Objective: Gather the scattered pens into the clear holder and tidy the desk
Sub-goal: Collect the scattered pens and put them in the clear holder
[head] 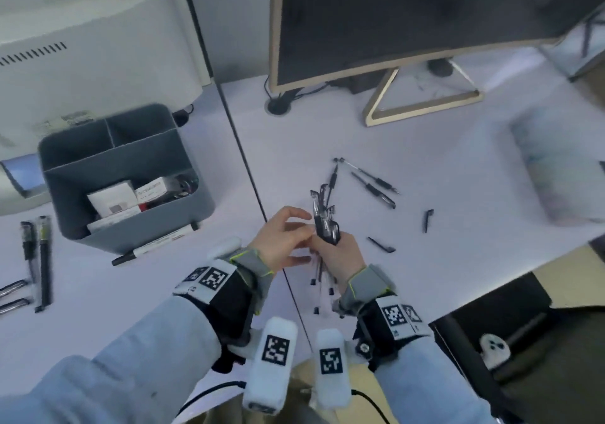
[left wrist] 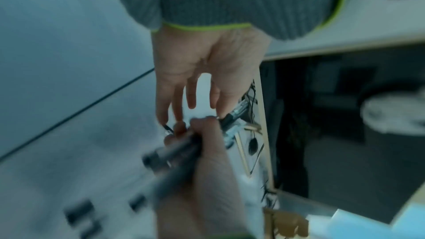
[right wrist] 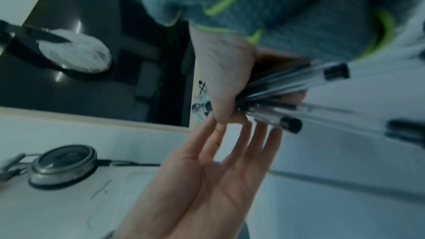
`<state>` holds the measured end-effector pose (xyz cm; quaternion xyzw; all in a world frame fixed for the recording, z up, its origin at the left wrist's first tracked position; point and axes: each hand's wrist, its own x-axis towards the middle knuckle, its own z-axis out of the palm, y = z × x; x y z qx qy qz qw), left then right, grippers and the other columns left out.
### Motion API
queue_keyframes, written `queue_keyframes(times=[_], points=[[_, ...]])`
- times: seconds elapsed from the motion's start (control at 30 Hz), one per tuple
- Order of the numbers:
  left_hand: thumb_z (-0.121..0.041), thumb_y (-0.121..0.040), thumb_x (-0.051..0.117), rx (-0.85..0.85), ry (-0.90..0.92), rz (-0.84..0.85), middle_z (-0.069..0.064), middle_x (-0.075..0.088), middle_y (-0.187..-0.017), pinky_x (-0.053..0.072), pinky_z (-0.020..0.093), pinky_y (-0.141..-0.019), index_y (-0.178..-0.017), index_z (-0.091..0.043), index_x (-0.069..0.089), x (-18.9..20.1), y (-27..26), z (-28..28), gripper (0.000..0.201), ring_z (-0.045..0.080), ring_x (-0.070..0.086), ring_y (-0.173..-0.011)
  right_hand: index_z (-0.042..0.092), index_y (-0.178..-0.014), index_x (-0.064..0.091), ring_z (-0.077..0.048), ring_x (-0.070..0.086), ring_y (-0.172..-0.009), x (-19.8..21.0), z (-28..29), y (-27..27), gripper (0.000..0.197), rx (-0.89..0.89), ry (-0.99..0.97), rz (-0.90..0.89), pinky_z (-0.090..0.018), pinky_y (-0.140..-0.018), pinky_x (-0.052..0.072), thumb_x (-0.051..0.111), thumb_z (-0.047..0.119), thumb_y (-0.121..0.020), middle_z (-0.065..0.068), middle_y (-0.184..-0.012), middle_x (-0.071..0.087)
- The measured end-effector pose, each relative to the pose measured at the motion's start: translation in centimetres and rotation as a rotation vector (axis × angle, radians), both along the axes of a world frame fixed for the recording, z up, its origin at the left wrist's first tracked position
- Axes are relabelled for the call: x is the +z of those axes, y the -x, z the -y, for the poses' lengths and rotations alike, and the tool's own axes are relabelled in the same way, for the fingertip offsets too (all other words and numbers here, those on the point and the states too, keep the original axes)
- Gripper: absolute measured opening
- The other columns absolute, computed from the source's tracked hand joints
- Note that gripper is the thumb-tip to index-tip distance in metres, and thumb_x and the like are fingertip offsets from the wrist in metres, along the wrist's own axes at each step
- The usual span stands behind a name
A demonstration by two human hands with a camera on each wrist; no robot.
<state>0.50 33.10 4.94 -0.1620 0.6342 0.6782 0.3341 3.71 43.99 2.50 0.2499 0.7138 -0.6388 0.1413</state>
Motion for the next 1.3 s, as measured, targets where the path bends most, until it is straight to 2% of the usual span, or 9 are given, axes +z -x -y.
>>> queue_keyframes(times=[0.17, 0.3, 0.4, 0.5, 0.63, 0.8, 1.0, 1.17, 1.3], points=[[-0.011, -0.087, 0.052, -0.089, 0.508, -0.346, 0.011, 0.06, -0.104, 0.046, 0.033, -0.08, -0.098, -0.009, 0.056, -2.1, 0.8, 1.1, 0.011, 0.025, 0.056, -0.086, 0.009, -0.07, 0.049, -0.012, 0.047, -0.031, 0.5, -3.2, -0.9, 0.021, -0.107, 0.088, 0.015, -0.024, -0.042, 0.048, 0.05, -0.009, -0.08, -0.008, -0.057, 0.058], [-0.023, -0.086, 0.056, -0.193, 0.734, -0.481, 0.015, 0.057, -0.117, 0.045, 0.035, -0.085, -0.111, -0.005, 0.051, -2.4, 2.2, 0.6, 0.031, 0.03, 0.057, -0.099, 0.011, -0.065, 0.054, -0.011, 0.038, -0.026, 1.2, -7.7, -0.2, 0.018, -0.118, -0.262, -0.002, -0.018, -0.032, 0.031, 0.057, 0.005, -0.082, -0.008, -0.058, 0.06], [-0.034, -0.084, 0.057, -0.349, 0.899, -0.52, 0.017, 0.052, -0.12, 0.043, 0.042, -0.09, -0.114, -0.005, 0.048, -2.4, 4.0, -1.5, 0.043, 0.034, 0.051, -0.108, 0.006, -0.062, 0.059, -0.018, 0.043, -0.04, 2.3, -10.1, 0.8, 0.019, -0.006, -0.541, -0.01, -0.024, -0.042, 0.036, 0.061, 0.012, -0.079, -0.009, -0.054, 0.057], [-0.033, -0.084, 0.055, -0.494, 1.075, -0.616, 0.018, 0.048, -0.122, 0.041, 0.043, -0.086, -0.115, -0.005, 0.044, -2.2, 4.9, -2.1, 0.043, 0.036, 0.045, -0.11, -0.002, -0.085, 0.063, -0.022, 0.048, -0.054, 2.8, -7.7, 0.3, 0.018, 0.232, -0.534, -0.056, -0.033, -0.057, 0.044, 0.065, 0.014, -0.078, -0.012, -0.067, 0.059], [-0.01, -0.087, 0.045, -0.616, 1.084, -0.652, 0.021, 0.046, -0.122, 0.039, 0.04, -0.08, -0.114, -0.003, 0.044, -2.3, 5.8, -1.1, 0.027, 0.038, 0.046, -0.106, 0.011, -0.081, 0.051, -0.03, 0.055, -0.069, 2.2, -3.3, -0.6, 0.014, 0.408, -0.51, -0.08, -0.044, -0.069, 0.051, 0.064, 0.014, -0.078, -0.009, -0.08, 0.054], [-0.009, -0.088, 0.045, -0.461, 1.036, -0.698, 0.02, 0.057, -0.112, 0.044, 0.041, -0.08, -0.109, -0.003, 0.05, -1.8, 6.4, 0.0, 0.023, 0.038, 0.057, -0.097, 0.012, -0.099, 0.064, -0.03, 0.062, -0.089, 1.4, -3.4, 0.6, 0.02, 0.367, -0.742, -0.165, -0.032, -0.071, 0.046, 0.057, 0.018, -0.081, -0.001, -0.116, 0.055], [-0.011, -0.088, 0.047, -0.483, 0.891, -0.739, 0.017, 0.062, -0.085, 0.039, 0.035, -0.068, -0.103, -0.002, 0.05, -0.8, 5.0, 0.1, 0.018, 0.035, 0.059, -0.084, 0.01, -0.098, 0.059, -0.03, 0.06, -0.086, 1.0, -7.0, 1.9, 0.019, 0.436, -0.857, -0.122, -0.035, -0.069, 0.048, 0.054, 0.022, -0.084, -0.005, -0.116, 0.051], [-0.009, -0.088, 0.045, -0.457, 0.888, -0.734, 0.008, 0.049, -0.079, 0.032, 0.03, -0.066, -0.102, 0.001, 0.05, -1.0, 5.7, -0.1, 0.017, 0.028, 0.049, -0.074, 0.001, -0.104, 0.058, -0.024, 0.057, -0.088, 1.3, -8.2, 4.0, 0.031, 0.247, -0.599, -0.135, -0.029, -0.074, 0.043, 0.065, 0.016, -0.078, -0.016, -0.104, 0.064], [-0.011, -0.09, 0.04, -0.391, 0.936, -0.741, 0.009, 0.05, -0.076, 0.03, 0.03, -0.064, -0.096, -0.002, 0.05, -1.3, 6.1, 0.4, 0.015, 0.024, 0.045, -0.071, 0.003, -0.105, 0.061, -0.025, 0.059, -0.096, 0.5, -7.6, 5.6, 0.03, 0.524, -0.586, -0.233, -0.024, -0.073, 0.038, 0.065, 0.013, -0.077, -0.008, -0.119, 0.055]])
